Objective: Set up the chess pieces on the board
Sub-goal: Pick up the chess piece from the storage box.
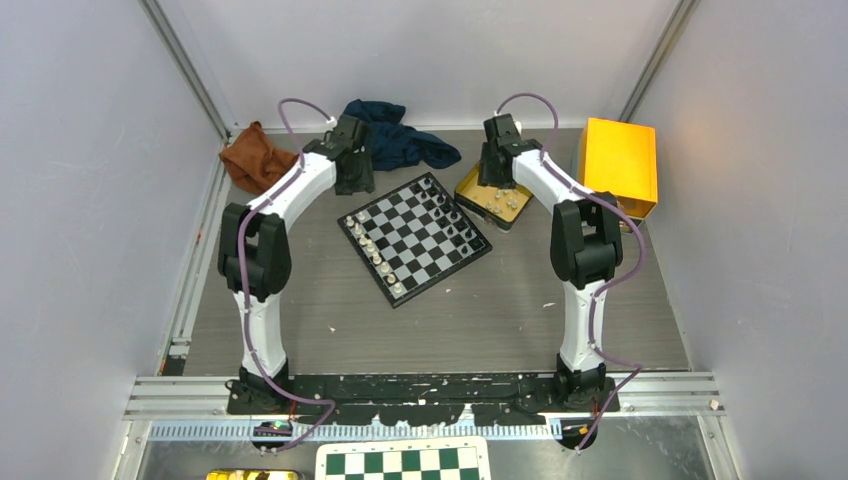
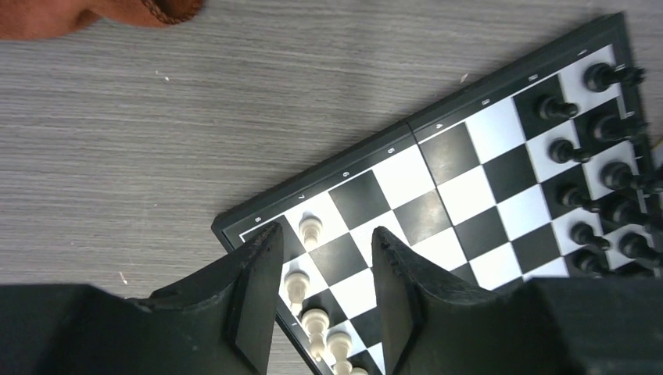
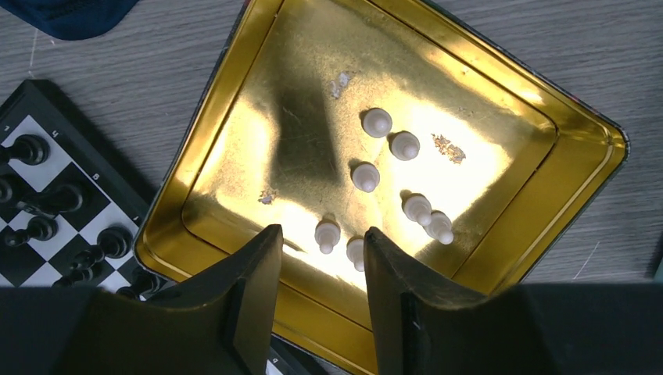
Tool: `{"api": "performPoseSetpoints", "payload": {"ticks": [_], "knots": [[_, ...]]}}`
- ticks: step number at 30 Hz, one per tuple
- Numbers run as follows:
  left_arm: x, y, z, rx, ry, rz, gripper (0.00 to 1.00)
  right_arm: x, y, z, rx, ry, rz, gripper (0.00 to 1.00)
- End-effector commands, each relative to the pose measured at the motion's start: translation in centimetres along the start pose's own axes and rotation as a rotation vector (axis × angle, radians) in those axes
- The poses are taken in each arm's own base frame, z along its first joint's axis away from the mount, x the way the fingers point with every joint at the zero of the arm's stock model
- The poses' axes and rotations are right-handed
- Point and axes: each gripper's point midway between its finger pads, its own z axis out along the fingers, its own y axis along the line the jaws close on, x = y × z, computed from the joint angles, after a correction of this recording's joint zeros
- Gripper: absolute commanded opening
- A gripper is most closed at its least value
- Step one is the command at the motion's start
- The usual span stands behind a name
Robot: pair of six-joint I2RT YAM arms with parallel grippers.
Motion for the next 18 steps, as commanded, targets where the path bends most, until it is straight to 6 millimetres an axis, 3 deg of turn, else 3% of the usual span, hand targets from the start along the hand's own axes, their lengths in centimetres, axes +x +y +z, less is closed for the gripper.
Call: {"api": "performPoseSetpoints", "payload": {"ticks": [1, 13, 18], "knots": [[-3.9, -0.2, -4.0, 0.036, -0.144, -0.048, 0.49, -2.2, -0.2, -0.7, -0.001, -0.05, 0.024, 0.49], [-4.4, -0.2, -6.3, 0.065, -0.191, -0.066, 0.69, -1.4, -1.1, 0.9, 0.023, -0.018, 0.034, 0.48], [-4.4, -0.1, -6.8, 0.071, -0.205, -0.066, 0.71, -1.3, -1.5, 1.5, 0.035, -0.014, 0.038, 0.47]]}}
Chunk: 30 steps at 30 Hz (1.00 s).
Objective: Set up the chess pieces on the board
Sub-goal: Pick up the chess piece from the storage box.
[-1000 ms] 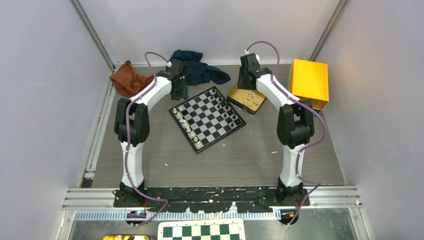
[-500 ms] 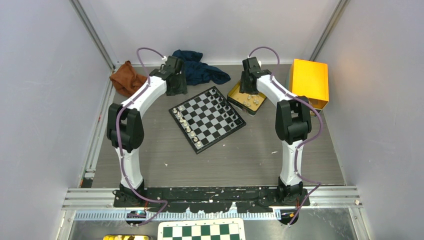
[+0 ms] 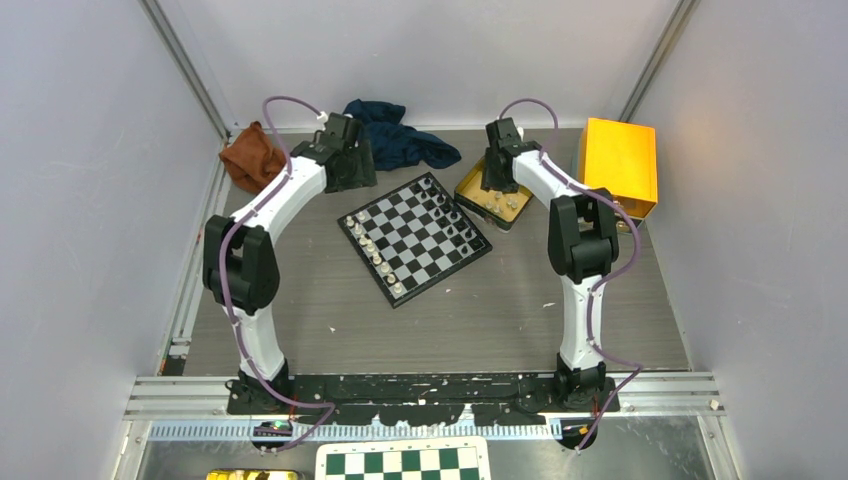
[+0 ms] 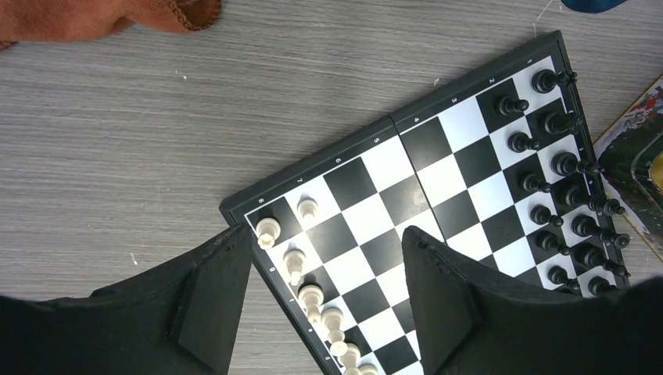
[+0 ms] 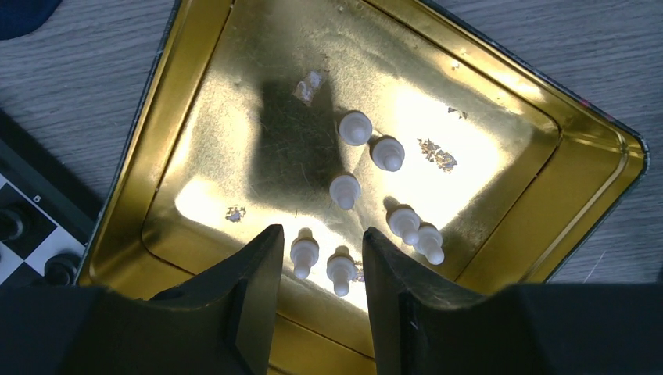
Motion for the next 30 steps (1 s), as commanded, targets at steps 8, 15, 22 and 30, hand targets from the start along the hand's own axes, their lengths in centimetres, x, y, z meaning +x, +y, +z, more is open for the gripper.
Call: {"api": "performPoseSetpoints", "payload": {"ticks": [8, 15, 22, 30], "knots": [[-2.6, 0.0, -2.6, 0.028, -0.115, -0.015, 0.71, -2.5, -0.4, 0.2, 0.011, -0.055, 0.03, 0.46], [-2.5, 0.1, -2.7, 0.03, -0.12, -0.01, 0.71, -2.4, -0.4, 0.8, 0.012, -0.048, 0.031, 0.45], [-2.5, 0.1, -2.9, 0.034, -0.125, -0.006, 0.71, -2.3, -0.6, 1.4, 0.018, -0.043, 0.029, 0.43], [-2.3, 0.2, -2.9, 0.037, -0.125, -0.003, 0.7, -2.3, -0.9, 1.9, 0.023, -0.041, 0.034, 0.37]]}}
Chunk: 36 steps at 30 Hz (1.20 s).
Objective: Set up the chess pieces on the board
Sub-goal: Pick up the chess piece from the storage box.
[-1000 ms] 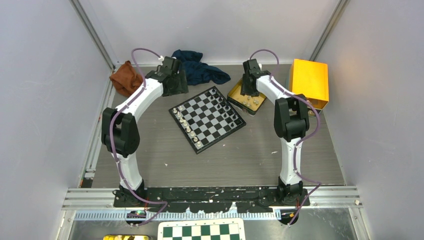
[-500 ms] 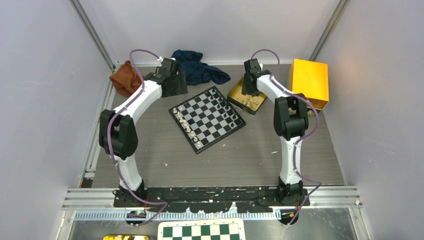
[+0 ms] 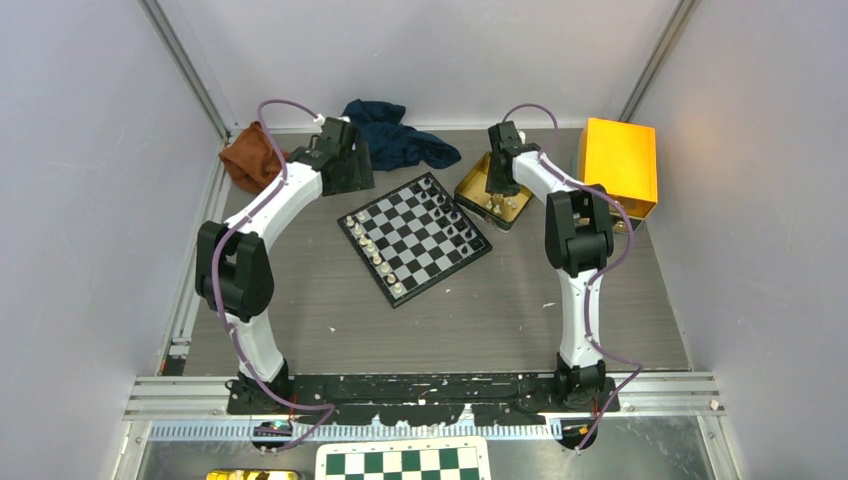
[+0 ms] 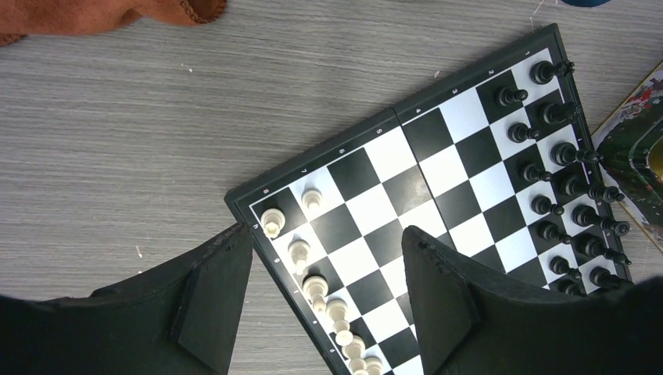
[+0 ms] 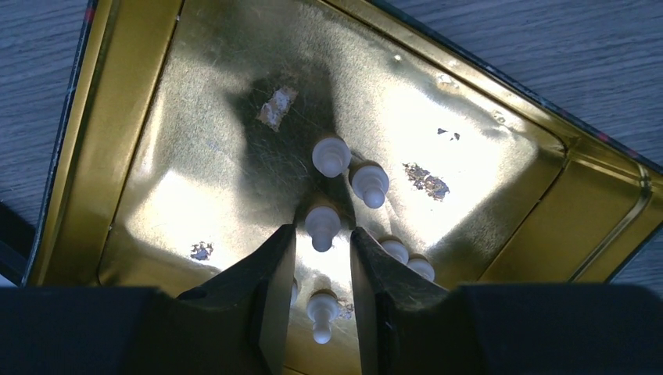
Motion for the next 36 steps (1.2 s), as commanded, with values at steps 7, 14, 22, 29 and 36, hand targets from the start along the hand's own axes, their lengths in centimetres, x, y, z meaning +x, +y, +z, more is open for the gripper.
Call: {"api": "performPoseSetpoints", "payload": {"ticks": [7, 14, 22, 29, 36], "knots": [[-2.6, -0.2, -1.9, 0.026, -0.099, -0.003, 0.7, -3.1, 0.1, -0.9, -0.009, -0.081, 0.024, 0.29], [-2.6, -0.2, -1.8, 0.025, -0.096, 0.0, 0.7, -3.2, 0.2, -0.9, -0.013, -0.08, 0.022, 0.14], [-2.3, 0.1, -2.0, 0.017, -0.095, -0.006, 0.7, -4.0, 0.0, -2.2, -0.018, -0.111, 0.011, 0.01], [-2.5, 0.5, -3.1, 0.011, -0.118, -0.022, 0.7, -5.9, 0.0, -5.2, -0.034, -0.184, 0.015, 0.01], [-3.0, 1.0, -5.2, 0.005, -0.161, -0.049, 0.7, -7.3, 1.3, -8.9, -0.068, -0.251, -0.013, 0.01]]}}
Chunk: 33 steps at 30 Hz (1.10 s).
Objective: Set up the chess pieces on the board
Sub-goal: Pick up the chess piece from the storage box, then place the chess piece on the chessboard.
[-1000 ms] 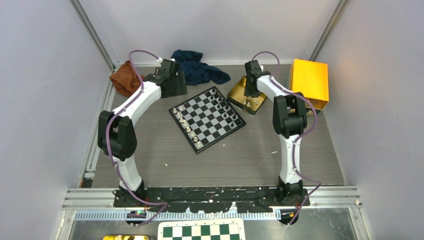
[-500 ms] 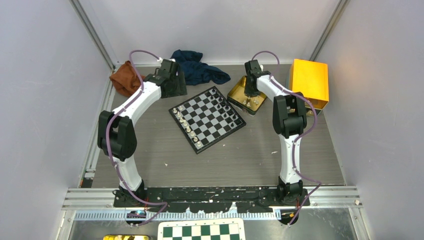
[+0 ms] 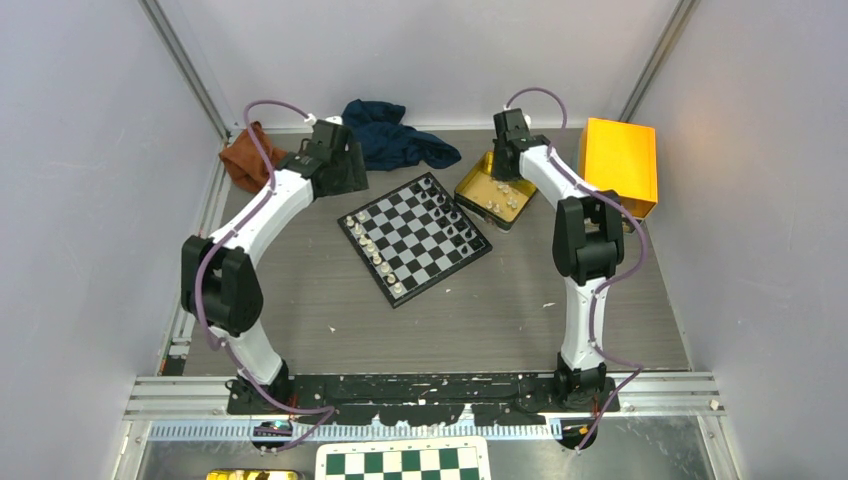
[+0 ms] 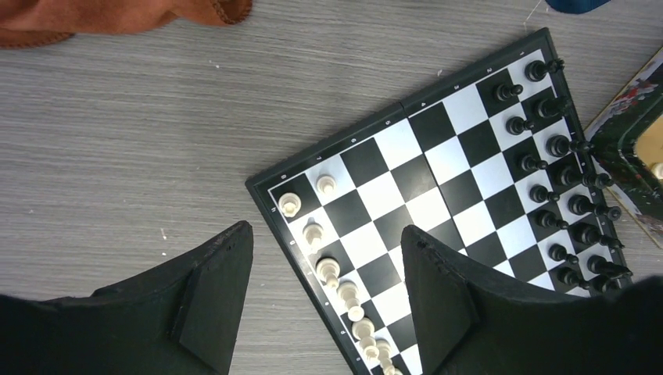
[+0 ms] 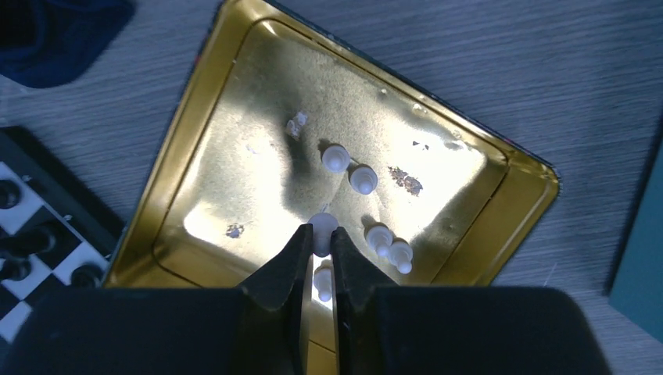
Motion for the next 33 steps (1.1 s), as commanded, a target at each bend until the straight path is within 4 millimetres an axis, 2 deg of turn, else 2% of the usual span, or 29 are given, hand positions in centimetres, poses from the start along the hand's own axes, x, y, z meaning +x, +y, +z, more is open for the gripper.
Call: {"api": "performPoseSetpoints", "payload": {"ticks": [1, 6, 14, 18, 23, 28, 33], "knots": [[-3.0, 0.3, -3.2, 0.01, -0.125, -0.056, 0.7, -5.2, 1.4, -5.8, -0.046, -0.174, -0.007, 0.01], [-3.1, 0.8, -4.8, 0.009, -0.15, -0.068, 0.7, -5.1, 3.7, -8.0, -0.069, -0.191, -0.056, 0.01], [-2.3, 1.8, -6.6, 0.009, -0.167, -0.073, 0.71, -3.5, 10.5, -10.9, -0.15, -0.194, -0.175, 0.01], [-1.6, 2.3, -7.4, 0.006, -0.172, -0.077, 0.71, -1.5, 14.9, -12.2, -0.203, -0.174, -0.25, 0.01], [-1.2, 2.8, -8.2, 0.006, -0.182, -0.081, 0.71, 1.7, 19.5, -12.8, -0.247, -0.135, -0.338, 0.0], [-1.0, 3.0, -8.9, 0.006, -0.189, -0.092, 0.71, 4.7, 22.6, -12.8, -0.274, -0.093, -0.405, 0.0], [-0.6, 3.2, -9.2, 0.007, -0.189, -0.103, 0.71, 7.5, 24.7, -12.3, -0.291, -0.048, -0.458, 0.01]]}}
